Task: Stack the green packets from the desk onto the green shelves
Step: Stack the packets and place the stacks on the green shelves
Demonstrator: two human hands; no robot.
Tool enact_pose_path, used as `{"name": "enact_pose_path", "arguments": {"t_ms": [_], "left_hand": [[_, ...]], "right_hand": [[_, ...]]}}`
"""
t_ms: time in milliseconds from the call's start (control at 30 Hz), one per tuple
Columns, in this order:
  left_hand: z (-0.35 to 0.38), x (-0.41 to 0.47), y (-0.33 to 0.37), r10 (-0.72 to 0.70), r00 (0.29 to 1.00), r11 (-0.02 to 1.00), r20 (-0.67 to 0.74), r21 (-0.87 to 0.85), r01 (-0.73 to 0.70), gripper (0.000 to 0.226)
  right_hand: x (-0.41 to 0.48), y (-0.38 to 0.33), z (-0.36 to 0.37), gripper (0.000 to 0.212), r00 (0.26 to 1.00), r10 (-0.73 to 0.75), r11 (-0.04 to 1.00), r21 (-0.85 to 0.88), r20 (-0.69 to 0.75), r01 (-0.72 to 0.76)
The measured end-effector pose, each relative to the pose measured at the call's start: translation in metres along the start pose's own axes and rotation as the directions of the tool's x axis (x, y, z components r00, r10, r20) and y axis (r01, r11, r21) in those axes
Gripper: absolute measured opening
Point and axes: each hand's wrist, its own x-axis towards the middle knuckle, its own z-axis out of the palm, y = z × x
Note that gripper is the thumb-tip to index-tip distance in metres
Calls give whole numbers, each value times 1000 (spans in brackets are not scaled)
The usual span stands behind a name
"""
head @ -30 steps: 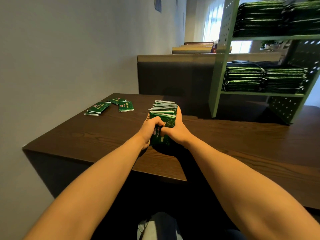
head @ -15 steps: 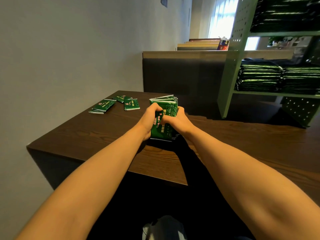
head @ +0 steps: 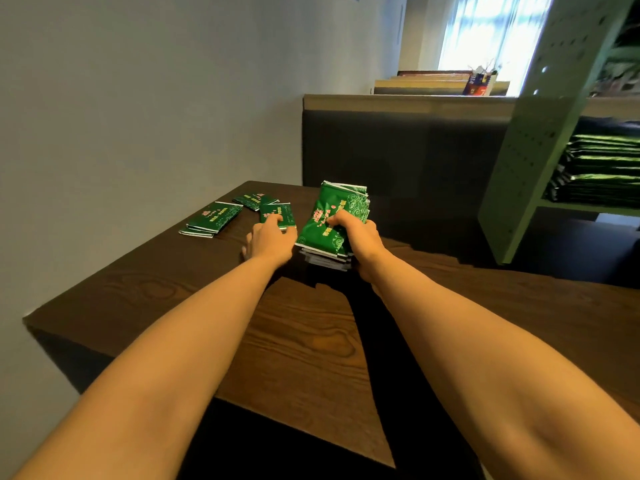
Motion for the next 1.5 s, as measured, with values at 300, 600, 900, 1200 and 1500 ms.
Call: {"name": "enact_pose_path", "arguments": {"t_ms": [300,600,900,1200,1500], "left_hand": [[22,22,-11,-100,990,895,94,443,48,69],[17,27,-7,-81,996,887,38,459,54,69],[19,22,-11,7,975,992,-224,126,21,13],[10,10,-14,51,974,908,-220,-396,-137,26],[-2,-29,13,-82,988,656,131,-739,152,38]], "right_hand": [[22,7,-6,106,993,115,993,19,25,-115],[9,-1,-7,99,990,129,991,19,53,-130],[7,0,-9,102,990,118,992,32,80,-121],[-5,0,-16,81,988,42,983,169,147,-67],[-47,-11,-12,42,966,23,927,356,257,-116]]}}
